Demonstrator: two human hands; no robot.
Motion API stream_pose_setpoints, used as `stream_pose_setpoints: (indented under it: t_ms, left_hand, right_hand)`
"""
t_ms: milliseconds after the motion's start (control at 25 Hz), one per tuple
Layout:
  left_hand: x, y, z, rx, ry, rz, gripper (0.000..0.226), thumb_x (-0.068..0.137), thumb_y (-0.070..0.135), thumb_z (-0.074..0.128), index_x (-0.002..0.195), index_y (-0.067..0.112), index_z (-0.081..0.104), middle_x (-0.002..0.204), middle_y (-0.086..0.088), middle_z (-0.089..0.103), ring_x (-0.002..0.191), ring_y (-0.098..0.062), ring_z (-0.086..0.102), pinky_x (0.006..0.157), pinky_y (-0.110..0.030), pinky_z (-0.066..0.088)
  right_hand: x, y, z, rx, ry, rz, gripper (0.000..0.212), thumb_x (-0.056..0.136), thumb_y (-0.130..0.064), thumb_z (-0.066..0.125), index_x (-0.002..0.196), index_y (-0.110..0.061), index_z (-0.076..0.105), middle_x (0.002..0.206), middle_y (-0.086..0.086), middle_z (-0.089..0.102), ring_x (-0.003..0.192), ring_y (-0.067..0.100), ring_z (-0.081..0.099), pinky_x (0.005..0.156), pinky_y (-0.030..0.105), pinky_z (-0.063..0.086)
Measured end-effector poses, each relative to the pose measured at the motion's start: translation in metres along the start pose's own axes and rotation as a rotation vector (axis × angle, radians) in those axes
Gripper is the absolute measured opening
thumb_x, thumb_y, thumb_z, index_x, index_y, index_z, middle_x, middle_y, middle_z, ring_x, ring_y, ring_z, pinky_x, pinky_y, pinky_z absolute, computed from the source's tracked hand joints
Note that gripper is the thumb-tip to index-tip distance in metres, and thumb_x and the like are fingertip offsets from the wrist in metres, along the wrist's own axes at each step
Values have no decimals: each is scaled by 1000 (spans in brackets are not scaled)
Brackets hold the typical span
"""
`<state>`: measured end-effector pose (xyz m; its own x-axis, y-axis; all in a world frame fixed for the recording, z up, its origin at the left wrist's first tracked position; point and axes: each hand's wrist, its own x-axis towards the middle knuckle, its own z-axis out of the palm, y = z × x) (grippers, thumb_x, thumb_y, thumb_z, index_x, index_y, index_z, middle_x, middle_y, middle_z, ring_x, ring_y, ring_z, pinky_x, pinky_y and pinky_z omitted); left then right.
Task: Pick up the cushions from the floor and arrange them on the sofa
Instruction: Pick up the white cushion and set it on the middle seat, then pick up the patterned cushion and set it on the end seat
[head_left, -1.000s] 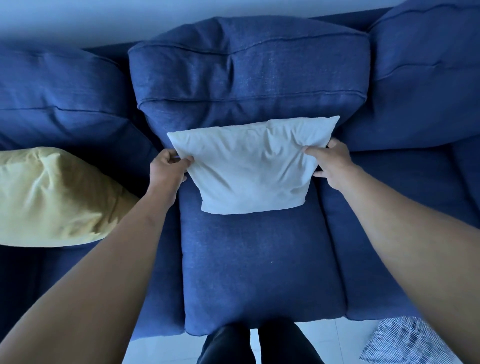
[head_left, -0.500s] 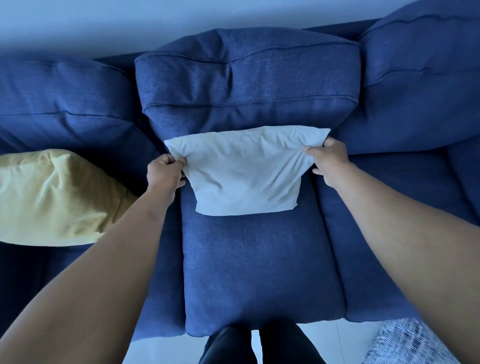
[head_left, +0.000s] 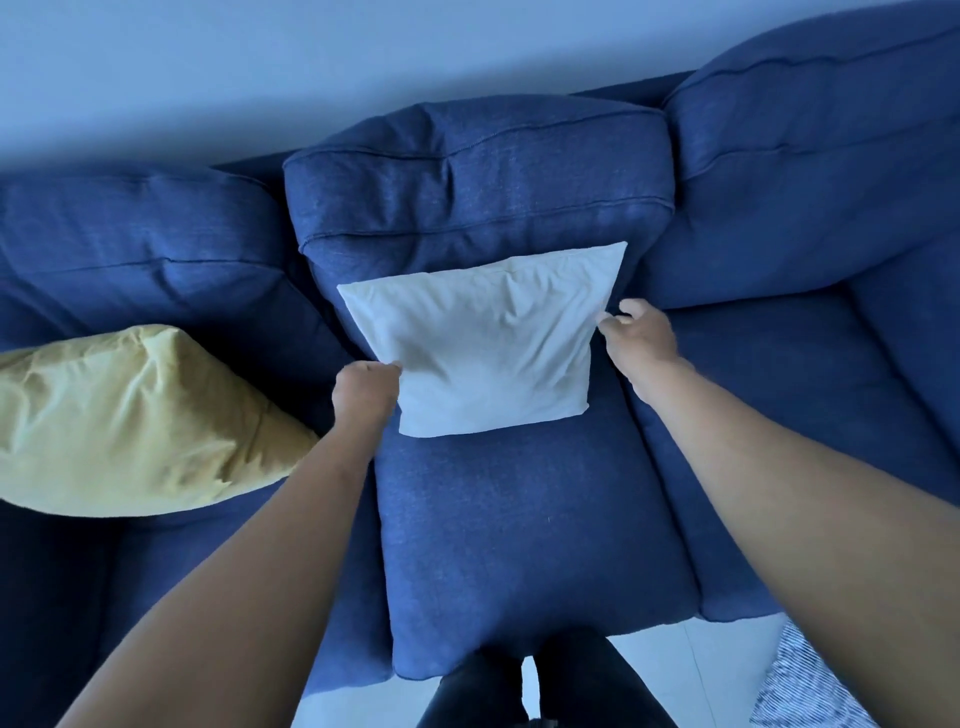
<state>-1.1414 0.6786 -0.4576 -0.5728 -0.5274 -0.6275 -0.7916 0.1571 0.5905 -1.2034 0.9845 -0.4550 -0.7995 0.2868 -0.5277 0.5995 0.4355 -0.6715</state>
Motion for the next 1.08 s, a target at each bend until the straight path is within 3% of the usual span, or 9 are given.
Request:
stream_pose_setpoints:
  t_ms: [160, 240, 280, 360, 440, 520, 680, 960, 1080]
  left_hand:
    - [-51, -23, 33, 253, -126, 146, 26, 96, 28, 54, 74, 14, 53, 69, -6, 48, 69, -29, 44, 64, -35, 42]
    - [-71, -34, 56, 339, -217, 231, 28, 96, 28, 50, 84, 5, 60, 77, -18, 57, 77, -43, 52, 60, -34, 41]
    - [-80, -37, 69, 373, -271, 281, 33, 98, 29, 50, 100, 0, 66, 97, -24, 68, 94, -49, 61, 65, -36, 47]
    - [-109, -37, 97, 466, -367, 402, 44, 104, 32, 51, 136, 5, 64, 137, -14, 69, 123, -37, 64, 87, -37, 52]
    - [-148, -33, 123, 537, -451, 494, 48, 107, 36, 50, 150, 15, 56, 140, 2, 65, 116, -25, 65, 91, -34, 51]
    - [-182, -30, 147, 583, -506, 574, 49, 107, 37, 48, 153, 19, 52, 136, 9, 61, 113, -22, 64, 99, -37, 53]
    - [-247, -37, 206, 731, -628, 774, 55, 108, 39, 49, 158, 16, 47, 158, -4, 55, 145, -27, 52, 121, -42, 40]
    - [-381, -103, 304, 968, -768, 994, 60, 110, 38, 47, 163, 12, 38, 171, -4, 38, 158, -23, 33, 125, -39, 27]
    - [-445, -151, 342, 1085, -837, 1038, 61, 109, 37, 46, 164, 13, 35, 172, -5, 36, 159, -23, 32, 125, -39, 27]
  right_hand:
    - [-57, 47, -22, -140, -9, -9, 57, 100, -43, 48, 152, -22, 43, 157, 3, 49, 144, 24, 45, 113, 49, 39]
    - [-81, 72, -36, -179, 0, 17, 60, 102, -45, 43, 157, -23, 36, 160, 0, 45, 146, 25, 40, 114, 50, 37]
    - [-92, 86, -44, -186, 11, 29, 60, 103, -45, 42, 158, -23, 33, 161, 0, 44, 146, 25, 40, 113, 50, 36]
    - [-113, 117, -66, -171, 59, 70, 62, 104, -45, 41, 160, -20, 30, 161, 1, 42, 147, 25, 38, 113, 47, 35]
    - [-135, 152, -91, -140, 105, 100, 64, 105, -44, 42, 161, -16, 28, 164, 6, 38, 151, 27, 34, 117, 44, 31]
    - [-154, 181, -111, -131, 156, 105, 64, 106, -41, 43, 161, -12, 28, 167, 9, 32, 155, 28, 26, 122, 43, 25]
    - [-195, 255, -158, -157, 324, 149, 60, 106, -35, 47, 157, -6, 32, 168, 15, 27, 158, 30, 17, 122, 45, 24]
    - [-294, 393, -236, -130, 472, 264, 51, 101, -29, 54, 143, 0, 44, 149, 23, 45, 141, 41, 39, 108, 52, 42]
    - [-347, 458, -272, -108, 501, 363, 56, 102, -33, 54, 148, -3, 41, 153, 20, 42, 143, 37, 37, 110, 51, 40]
